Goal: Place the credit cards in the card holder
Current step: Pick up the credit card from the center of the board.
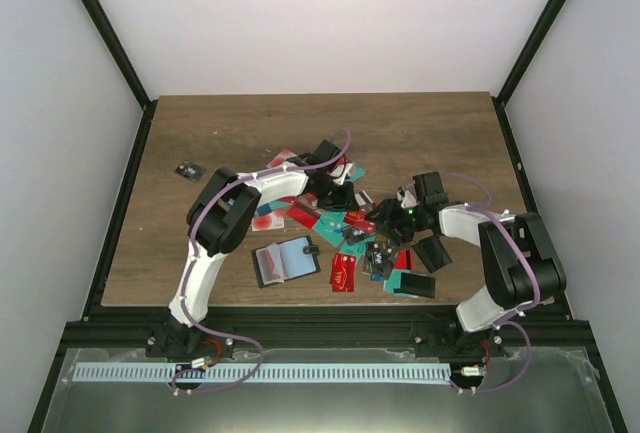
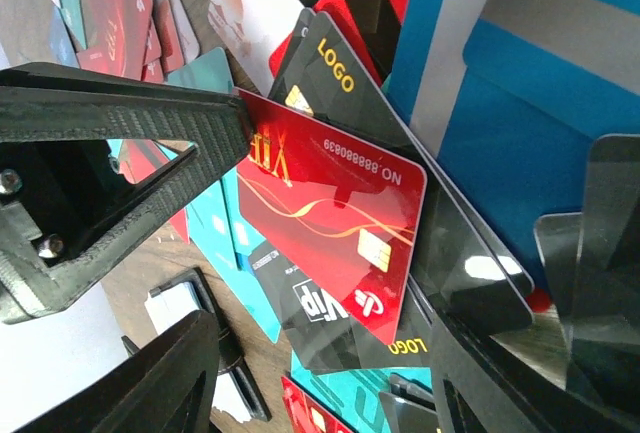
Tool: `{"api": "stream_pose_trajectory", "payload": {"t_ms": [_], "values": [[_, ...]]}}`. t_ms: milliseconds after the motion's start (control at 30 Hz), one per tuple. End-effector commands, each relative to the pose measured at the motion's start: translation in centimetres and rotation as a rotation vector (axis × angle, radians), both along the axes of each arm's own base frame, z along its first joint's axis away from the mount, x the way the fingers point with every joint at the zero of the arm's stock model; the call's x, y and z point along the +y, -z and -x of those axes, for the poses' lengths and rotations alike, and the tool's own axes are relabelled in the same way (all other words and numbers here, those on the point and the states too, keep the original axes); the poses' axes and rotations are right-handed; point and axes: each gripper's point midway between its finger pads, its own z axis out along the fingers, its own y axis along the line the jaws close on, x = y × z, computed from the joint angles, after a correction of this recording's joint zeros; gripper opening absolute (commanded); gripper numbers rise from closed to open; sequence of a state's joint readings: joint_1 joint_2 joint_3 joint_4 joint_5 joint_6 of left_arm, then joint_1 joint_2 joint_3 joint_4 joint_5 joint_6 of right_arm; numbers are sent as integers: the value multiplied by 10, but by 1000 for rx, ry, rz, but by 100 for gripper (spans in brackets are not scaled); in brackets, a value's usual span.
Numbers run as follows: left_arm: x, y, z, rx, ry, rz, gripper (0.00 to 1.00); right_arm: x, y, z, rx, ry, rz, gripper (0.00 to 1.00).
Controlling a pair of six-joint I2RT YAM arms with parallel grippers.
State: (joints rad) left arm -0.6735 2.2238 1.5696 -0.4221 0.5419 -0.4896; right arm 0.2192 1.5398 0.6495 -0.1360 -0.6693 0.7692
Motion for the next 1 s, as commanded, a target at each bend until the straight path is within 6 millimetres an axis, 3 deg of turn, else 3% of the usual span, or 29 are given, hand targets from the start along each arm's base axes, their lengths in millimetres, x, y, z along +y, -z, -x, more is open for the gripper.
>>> {"api": "stream_pose_trajectory", "payload": {"t_ms": [0, 300, 500, 600, 867, 967], "values": [[9, 25, 8, 41, 11, -50, 14, 0, 3, -6, 3, 8, -11, 60], [7, 33, 18, 84, 31, -24, 13, 1, 18, -12, 19, 0, -8, 59], [8, 36, 23, 101, 34, -16, 13, 7, 11, -13, -20, -20, -70, 53], [8, 34, 26, 108, 32, -5, 13, 8, 8, -13, -45, -28, -90, 43], [5, 17, 26, 100, 24, 38, 13, 13, 13, -9, -51, -56, -130, 4], [3, 4, 23, 80, 20, 59, 13, 13, 11, -7, -61, -62, -135, 1]]}}
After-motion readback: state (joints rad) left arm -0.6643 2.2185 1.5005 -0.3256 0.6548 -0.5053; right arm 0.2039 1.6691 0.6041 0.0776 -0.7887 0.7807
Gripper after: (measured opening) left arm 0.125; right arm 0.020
